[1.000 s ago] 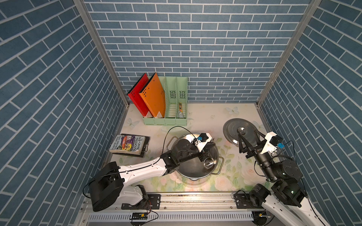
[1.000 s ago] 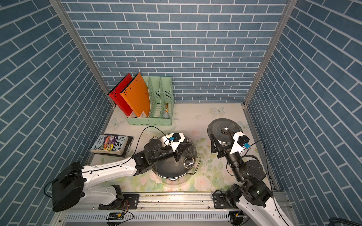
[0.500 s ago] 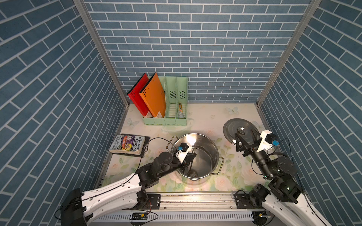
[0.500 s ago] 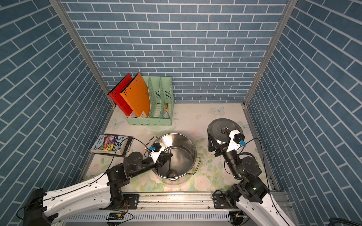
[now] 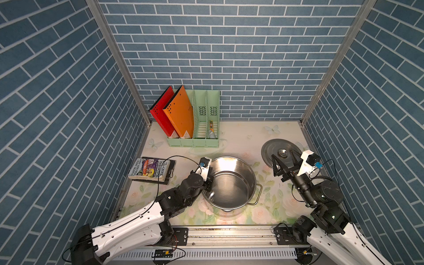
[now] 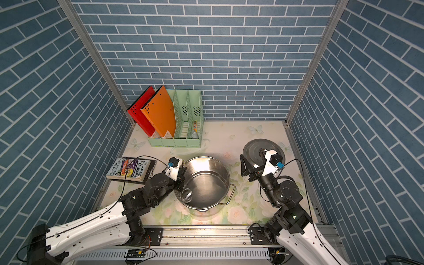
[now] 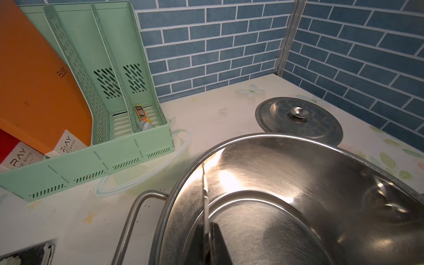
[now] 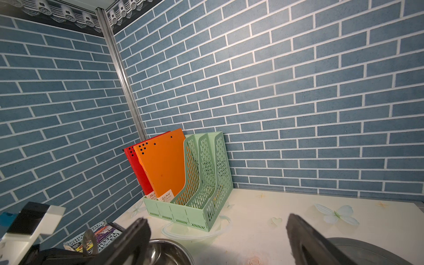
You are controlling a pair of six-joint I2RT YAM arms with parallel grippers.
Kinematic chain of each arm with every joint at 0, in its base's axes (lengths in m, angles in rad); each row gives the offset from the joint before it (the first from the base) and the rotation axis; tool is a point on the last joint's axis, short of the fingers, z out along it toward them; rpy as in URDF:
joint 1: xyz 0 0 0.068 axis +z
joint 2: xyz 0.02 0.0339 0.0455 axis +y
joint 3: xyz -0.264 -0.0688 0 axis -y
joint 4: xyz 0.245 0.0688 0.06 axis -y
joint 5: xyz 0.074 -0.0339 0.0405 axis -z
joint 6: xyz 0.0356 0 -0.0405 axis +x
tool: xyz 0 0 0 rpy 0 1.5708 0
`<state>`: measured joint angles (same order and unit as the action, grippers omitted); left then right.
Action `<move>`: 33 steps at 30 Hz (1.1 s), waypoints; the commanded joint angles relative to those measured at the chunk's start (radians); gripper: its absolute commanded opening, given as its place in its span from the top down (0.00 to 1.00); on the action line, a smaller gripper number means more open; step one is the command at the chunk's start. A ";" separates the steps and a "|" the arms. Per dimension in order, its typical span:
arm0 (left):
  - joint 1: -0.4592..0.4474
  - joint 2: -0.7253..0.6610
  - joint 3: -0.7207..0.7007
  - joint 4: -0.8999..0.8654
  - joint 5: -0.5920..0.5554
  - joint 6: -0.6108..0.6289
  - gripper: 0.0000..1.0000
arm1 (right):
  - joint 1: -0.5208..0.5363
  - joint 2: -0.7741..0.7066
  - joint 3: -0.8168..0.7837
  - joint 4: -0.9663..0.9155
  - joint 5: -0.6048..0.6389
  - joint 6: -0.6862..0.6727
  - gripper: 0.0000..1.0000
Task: Stir the soup with a spoon
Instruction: Stir the soup in the pan with a stick.
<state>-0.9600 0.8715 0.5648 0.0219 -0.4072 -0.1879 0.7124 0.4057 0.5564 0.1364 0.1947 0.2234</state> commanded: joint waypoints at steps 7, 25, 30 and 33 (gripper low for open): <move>0.038 0.278 0.119 0.405 0.078 0.173 1.00 | 0.003 -0.037 0.004 0.000 0.007 -0.006 0.03; -0.023 0.447 0.120 0.729 0.629 0.132 1.00 | 0.002 -0.119 0.005 -0.081 0.056 -0.021 0.03; -0.063 0.391 0.073 0.655 0.691 0.123 1.00 | 0.004 -0.117 -0.007 -0.073 0.056 -0.017 0.03; -0.086 0.333 0.037 0.562 0.695 0.115 1.00 | 0.002 -0.113 -0.015 -0.061 0.053 -0.012 0.03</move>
<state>-1.0298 1.2514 0.6235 0.6373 0.2367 -0.0559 0.7124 0.3008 0.5541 0.0597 0.2363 0.2199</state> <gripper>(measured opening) 0.080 0.972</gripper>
